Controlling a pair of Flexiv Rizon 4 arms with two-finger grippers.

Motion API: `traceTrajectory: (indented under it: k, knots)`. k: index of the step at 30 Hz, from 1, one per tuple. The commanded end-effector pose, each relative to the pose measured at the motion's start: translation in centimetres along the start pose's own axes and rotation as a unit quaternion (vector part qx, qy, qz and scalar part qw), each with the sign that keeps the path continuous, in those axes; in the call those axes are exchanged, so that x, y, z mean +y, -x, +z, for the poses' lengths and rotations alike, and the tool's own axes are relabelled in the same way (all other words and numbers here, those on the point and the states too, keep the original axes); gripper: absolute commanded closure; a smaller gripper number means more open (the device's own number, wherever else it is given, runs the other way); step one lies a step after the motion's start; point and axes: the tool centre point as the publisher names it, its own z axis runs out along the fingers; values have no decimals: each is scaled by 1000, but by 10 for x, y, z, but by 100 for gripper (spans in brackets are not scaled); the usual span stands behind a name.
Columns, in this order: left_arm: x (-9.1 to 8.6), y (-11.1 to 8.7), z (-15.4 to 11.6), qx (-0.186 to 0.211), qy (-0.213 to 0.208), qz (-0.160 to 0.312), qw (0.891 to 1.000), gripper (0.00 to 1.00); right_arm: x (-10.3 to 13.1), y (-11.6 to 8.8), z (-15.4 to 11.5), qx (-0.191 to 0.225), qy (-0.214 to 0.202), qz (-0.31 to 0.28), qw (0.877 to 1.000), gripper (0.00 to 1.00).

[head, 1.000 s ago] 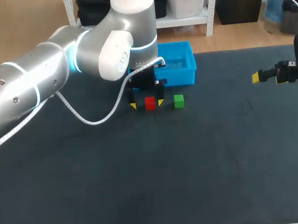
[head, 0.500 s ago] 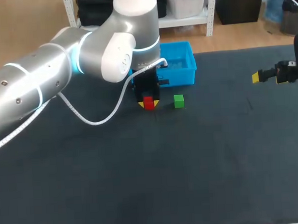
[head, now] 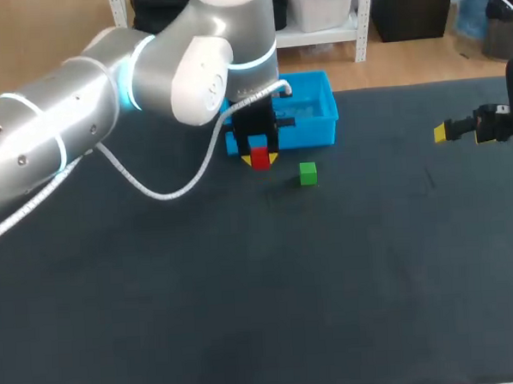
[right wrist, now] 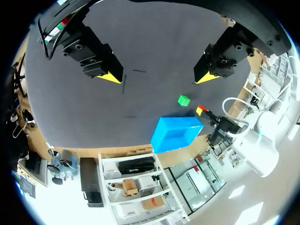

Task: Use the left arm to pick the red cube and place it into the blue plastic box first, then use the right arm to grasp the green cube and put it into the same blue plastic box after the first action is fully finished.

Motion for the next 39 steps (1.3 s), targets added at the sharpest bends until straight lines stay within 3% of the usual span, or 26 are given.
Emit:
traceTrajectory:
  k: [1,12,19,22,29,39]
  knots:
    - [8,-3,-31,-18,-6,7,1000,100,0,0,0,1,0,0,1000,0]
    - [17,4,-88,-55,-2,28,998,100,0,0,0,1,0,0,1000,0]
    - [22,3,-96,-84,-24,42,995,100,0,0,0,1,0,0,1000,0]
    - [25,4,-104,-128,-60,74,987,100,0,0,0,1,0,0,1000,0]
    - [26,3,-115,-179,-91,125,972,100,0,0,0,1,0,0,1000,0]
    - [31,5,-115,-191,-92,131,969,100,0,0,0,1,0,0,1000,0]
